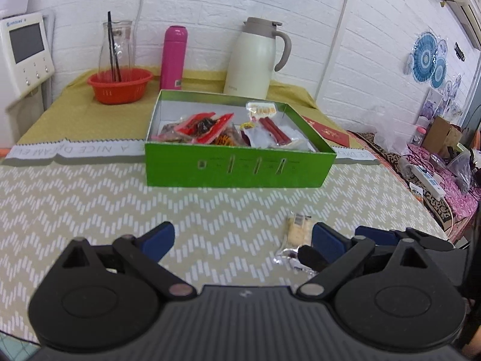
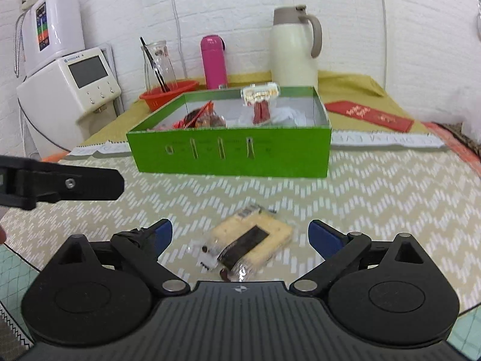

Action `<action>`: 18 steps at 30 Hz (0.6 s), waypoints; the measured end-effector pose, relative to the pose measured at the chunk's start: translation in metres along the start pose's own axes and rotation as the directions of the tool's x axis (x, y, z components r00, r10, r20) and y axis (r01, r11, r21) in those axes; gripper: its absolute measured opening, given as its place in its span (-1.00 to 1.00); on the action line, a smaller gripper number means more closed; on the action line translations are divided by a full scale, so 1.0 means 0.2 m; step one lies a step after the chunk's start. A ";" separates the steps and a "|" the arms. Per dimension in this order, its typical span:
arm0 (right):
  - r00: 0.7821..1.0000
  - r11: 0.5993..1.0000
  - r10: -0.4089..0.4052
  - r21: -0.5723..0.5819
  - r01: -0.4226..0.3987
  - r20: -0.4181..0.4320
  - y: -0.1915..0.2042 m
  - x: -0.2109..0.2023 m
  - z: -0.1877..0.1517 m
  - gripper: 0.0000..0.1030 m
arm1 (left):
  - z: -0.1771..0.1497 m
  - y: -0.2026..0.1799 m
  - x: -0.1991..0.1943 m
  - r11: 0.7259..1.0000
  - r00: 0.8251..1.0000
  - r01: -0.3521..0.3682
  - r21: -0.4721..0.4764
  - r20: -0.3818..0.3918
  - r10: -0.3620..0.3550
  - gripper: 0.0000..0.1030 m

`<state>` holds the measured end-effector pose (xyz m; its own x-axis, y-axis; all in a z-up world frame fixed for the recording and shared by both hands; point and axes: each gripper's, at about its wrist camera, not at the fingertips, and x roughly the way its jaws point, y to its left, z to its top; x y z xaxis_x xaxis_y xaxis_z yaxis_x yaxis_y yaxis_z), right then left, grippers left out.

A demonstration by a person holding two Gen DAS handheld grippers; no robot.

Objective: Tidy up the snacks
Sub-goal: 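Move the right gripper back and grasp the cheese-cracker pack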

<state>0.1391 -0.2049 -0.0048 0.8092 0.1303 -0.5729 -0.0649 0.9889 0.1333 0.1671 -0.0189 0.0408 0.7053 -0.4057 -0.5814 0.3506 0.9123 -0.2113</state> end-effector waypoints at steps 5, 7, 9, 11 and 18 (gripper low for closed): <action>0.997 0.998 -0.063 0.001 0.063 -0.043 0.08 0.14 0.00 1.00 | -0.05 0.06 -0.07 1.000 1.000 -0.008 -0.017 -0.008 0.008 0.87; 0.999 0.998 -0.012 -0.069 0.009 -0.040 0.10 0.15 -0.03 1.00 | -0.07 0.07 -0.10 1.000 1.000 0.006 -0.021 -0.012 -0.006 0.87; 0.991 0.983 0.115 -0.139 -0.124 -0.072 0.11 0.12 -0.06 0.51 | -0.10 0.08 -0.11 0.999 0.999 0.038 -0.015 -0.013 -0.038 0.87; 0.977 0.961 0.195 -0.181 -0.208 -0.083 0.10 0.06 -0.11 0.49 | -0.13 0.07 -0.09 0.998 0.997 0.068 -0.003 -0.032 -0.068 0.87; 0.985 0.971 0.161 -0.166 -0.170 -0.068 -0.01 -0.10 -0.15 0.81 | -0.14 0.00 0.07 0.987 0.984 0.159 0.015 -0.082 -0.157 0.86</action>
<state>0.1055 -0.2067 -0.0177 0.7465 0.2924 -0.5978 -0.2979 0.9501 0.0928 0.1603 -0.0224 0.0100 0.5882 -0.5382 -0.6036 0.4673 0.8354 -0.2895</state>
